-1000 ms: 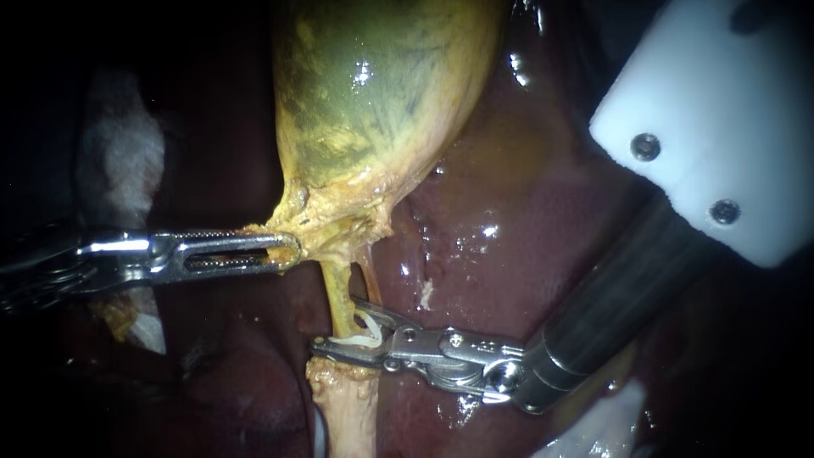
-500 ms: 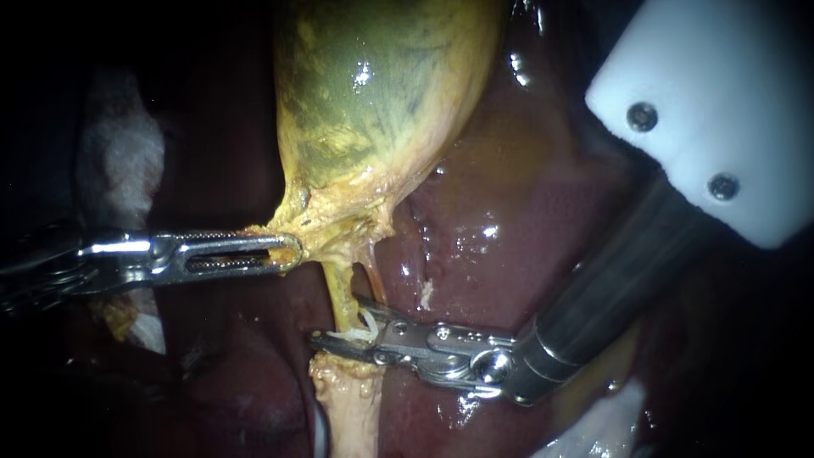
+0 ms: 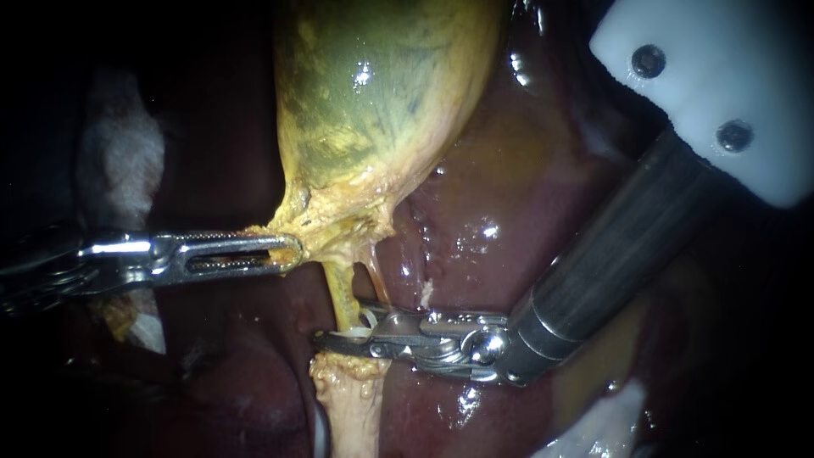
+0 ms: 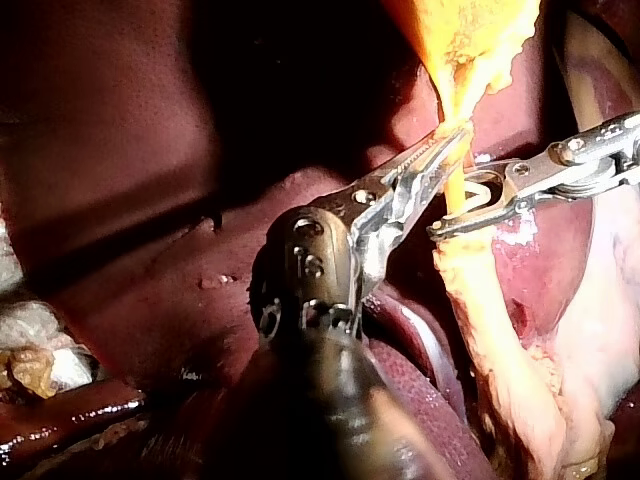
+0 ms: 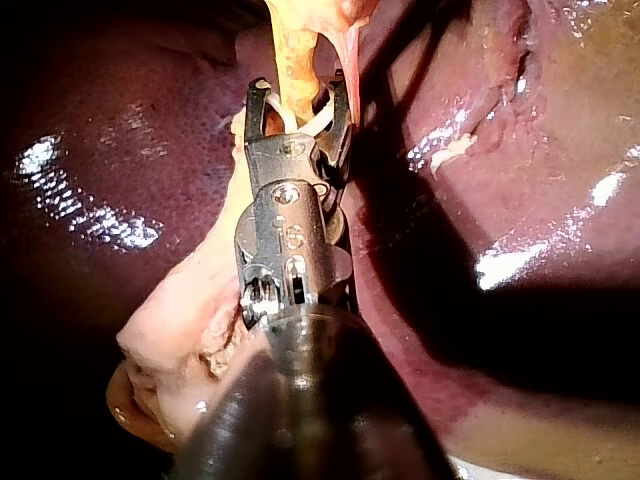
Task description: Clipping first clip left tube
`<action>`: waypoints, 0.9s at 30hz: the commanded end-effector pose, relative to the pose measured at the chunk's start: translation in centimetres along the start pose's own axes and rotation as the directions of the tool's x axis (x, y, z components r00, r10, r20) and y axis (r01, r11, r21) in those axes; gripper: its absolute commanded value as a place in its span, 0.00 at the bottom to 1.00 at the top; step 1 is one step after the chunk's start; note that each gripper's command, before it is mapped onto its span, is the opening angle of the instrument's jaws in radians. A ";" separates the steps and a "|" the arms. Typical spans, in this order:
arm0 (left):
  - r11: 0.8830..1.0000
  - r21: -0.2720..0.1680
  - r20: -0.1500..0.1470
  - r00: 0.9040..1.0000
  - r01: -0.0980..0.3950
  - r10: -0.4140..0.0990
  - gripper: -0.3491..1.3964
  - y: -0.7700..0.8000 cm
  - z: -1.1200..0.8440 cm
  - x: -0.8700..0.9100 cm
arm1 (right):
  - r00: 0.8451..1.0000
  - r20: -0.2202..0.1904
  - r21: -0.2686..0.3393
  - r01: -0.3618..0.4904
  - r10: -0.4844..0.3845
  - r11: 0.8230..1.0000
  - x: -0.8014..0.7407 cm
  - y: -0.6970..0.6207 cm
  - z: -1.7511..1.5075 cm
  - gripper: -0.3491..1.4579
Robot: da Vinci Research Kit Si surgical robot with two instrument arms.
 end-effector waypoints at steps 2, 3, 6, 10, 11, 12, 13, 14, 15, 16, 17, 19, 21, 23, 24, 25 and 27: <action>1.000 0.000 0.000 1.000 0.000 0.000 0.00 0.00 0.00 0.00 | 1.000 0.003 -0.002 -0.001 0.001 1.000 0.01 -0.03 0.02 0.45; 1.000 0.000 0.000 1.000 0.000 0.000 0.00 0.00 0.00 0.00 | 1.000 0.003 -0.002 -0.001 0.001 1.000 0.02 -0.05 0.03 0.45; 1.000 0.000 0.000 1.000 0.000 0.000 0.00 0.00 0.00 0.00 | 1.000 -0.003 0.001 -0.004 0.004 1.000 0.06 -0.09 0.04 0.42; 1.000 0.000 0.000 1.000 0.000 0.000 0.00 0.00 0.00 0.00 | 1.000 -0.002 0.002 -0.006 0.006 1.000 0.08 -0.12 0.01 0.21; 1.000 0.000 0.000 1.000 0.000 0.000 0.00 0.00 0.00 0.00 | 1.000 -0.002 0.002 -0.007 0.007 1.000 0.09 -0.12 0.00 0.16; 1.000 0.000 0.000 1.000 0.000 0.000 0.00 0.00 0.00 0.00 | 1.000 -0.001 0.003 -0.007 0.007 1.000 0.10 -0.11 -0.01 0.12; 1.000 0.000 0.000 1.000 0.000 0.000 0.00 0.00 0.00 0.00 | 1.000 -0.001 0.003 -0.008 0.008 1.000 0.10 -0.11 -0.02 0.10; 1.000 0.000 0.000 1.000 0.000 0.000 0.00 0.00 0.00 0.00 | 1.000 -0.001 0.003 -0.008 0.008 1.000 0.11 -0.10 -0.02 0.07; 1.000 0.000 0.000 1.000 0.000 0.000 0.00 0.00 0.00 0.00 | 1.000 -0.001 0.003 -0.008 0.008 1.000 0.11 -0.10 -0.03 0.03; 1.000 0.000 0.000 1.000 0.000 0.000 0.00 0.00 0.00 0.00 | 1.000 -0.001 0.003 -0.009 0.009 1.000 0.11 -0.09 -0.03 0.00; 1.000 0.000 0.000 1.000 0.000 0.000 0.00 0.00 0.00 0.00 | 1.000 -0.001 0.003 -0.009 0.009 1.000 0.11 -0.09 -0.03 0.00; 1.000 0.000 0.000 1.000 0.000 0.000 0.00 0.00 0.00 0.00 | 1.000 -0.001 0.003 -0.009 0.009 1.000 0.11 -0.08 -0.04 0.00; 1.000 0.000 0.000 1.000 0.000 0.000 0.00 0.00 0.00 0.00 | 1.000 -0.001 0.003 -0.009 0.009 1.000 0.11 -0.06 -0.04 0.00; 1.000 0.000 0.000 1.000 0.000 0.000 0.00 0.00 0.00 0.00 | 1.000 -0.001 0.003 -0.009 0.009 1.000 0.10 -0.05 -0.04 0.00; 1.000 0.000 0.000 1.000 0.000 0.000 0.00 0.00 0.00 0.00 | 1.000 -0.001 0.003 -0.008 0.008 1.000 0.10 -0.04 -0.04 0.00; 1.000 0.000 0.000 1.000 0.000 0.000 0.00 0.00 0.00 0.00 | 1.000 -0.001 0.003 -0.008 0.008 1.000 0.10 -0.04 -0.05 0.00; 1.000 0.000 0.000 1.000 0.000 0.000 0.00 0.00 0.00 0.00 | 1.000 -0.001 0.003 -0.008 0.008 1.000 0.10 -0.03 -0.05 0.00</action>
